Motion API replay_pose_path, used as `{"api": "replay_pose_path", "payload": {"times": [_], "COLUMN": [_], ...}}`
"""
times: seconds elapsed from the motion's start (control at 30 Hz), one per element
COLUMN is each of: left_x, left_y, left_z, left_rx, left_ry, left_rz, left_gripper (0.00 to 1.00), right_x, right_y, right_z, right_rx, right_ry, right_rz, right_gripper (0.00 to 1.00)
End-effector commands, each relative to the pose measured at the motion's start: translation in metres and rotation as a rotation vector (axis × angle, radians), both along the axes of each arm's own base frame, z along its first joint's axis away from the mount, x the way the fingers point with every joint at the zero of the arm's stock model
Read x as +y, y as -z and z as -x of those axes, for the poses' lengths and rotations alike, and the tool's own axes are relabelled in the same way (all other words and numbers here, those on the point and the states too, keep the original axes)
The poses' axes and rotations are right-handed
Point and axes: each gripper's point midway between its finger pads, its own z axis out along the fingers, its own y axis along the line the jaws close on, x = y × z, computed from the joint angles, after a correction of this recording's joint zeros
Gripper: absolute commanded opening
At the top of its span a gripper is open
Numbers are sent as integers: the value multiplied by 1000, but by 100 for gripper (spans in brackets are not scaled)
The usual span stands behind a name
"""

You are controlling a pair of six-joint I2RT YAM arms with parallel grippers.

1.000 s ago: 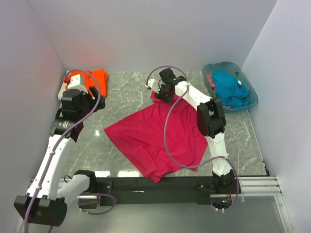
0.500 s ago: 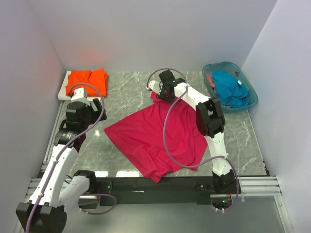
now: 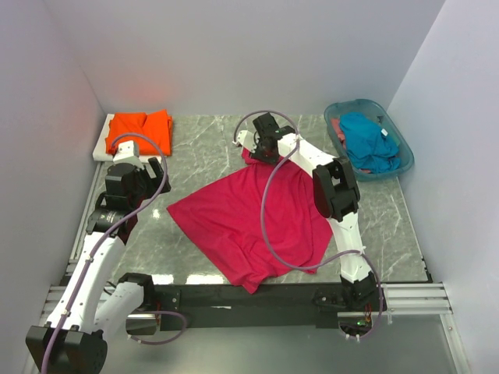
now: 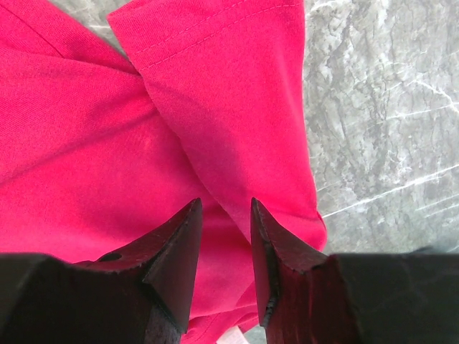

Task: Fold and stack the t-shirts
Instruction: Flatten the tshirt out

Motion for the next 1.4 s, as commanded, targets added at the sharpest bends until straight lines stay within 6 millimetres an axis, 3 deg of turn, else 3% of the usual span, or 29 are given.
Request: {"api": "replay_pose_path", "payload": {"times": [0.0, 0.37, 0.5, 0.53, 0.9, 1.0, 1.27, 1.33, 1.37], "left_x": [3, 2, 3, 2, 2, 2, 2, 2, 2], "left_y": [-11, -10, -10, -11, -10, -11, -10, -10, -9], "left_z": [-4, -5, -5, -5, -5, -4, -5, -5, -5], "left_rx": [-44, -41, -39, -42, -42, -45, -41, -41, -38], "left_ry": [-4, 0, -2, -1, 0, 0, 0, 0, -2], "left_rz": [-16, -16, -16, -14, -14, -13, -13, -13, -14], "left_gripper": [88, 88, 88, 88, 87, 87, 87, 87, 87], "right_x": [6, 5, 5, 5, -7, -12, -27, -30, -42], "right_y": [0, 17, 18, 17, -38, -51, -57, -66, -62], "right_z": [1, -7, -8, -8, -31, -41, -74, -93, -102], "right_rx": [-2, 1, 0, -1, -147, -179, -272, -350, -393], "right_ry": [-19, -7, -9, -10, 36, 70, 178, 233, 294], "right_rz": [-1, 29, 32, 32, -15, -43, -64, -88, -54], "right_gripper": [40, 39, 30, 21, 1, 0, 0, 0, 0]}}
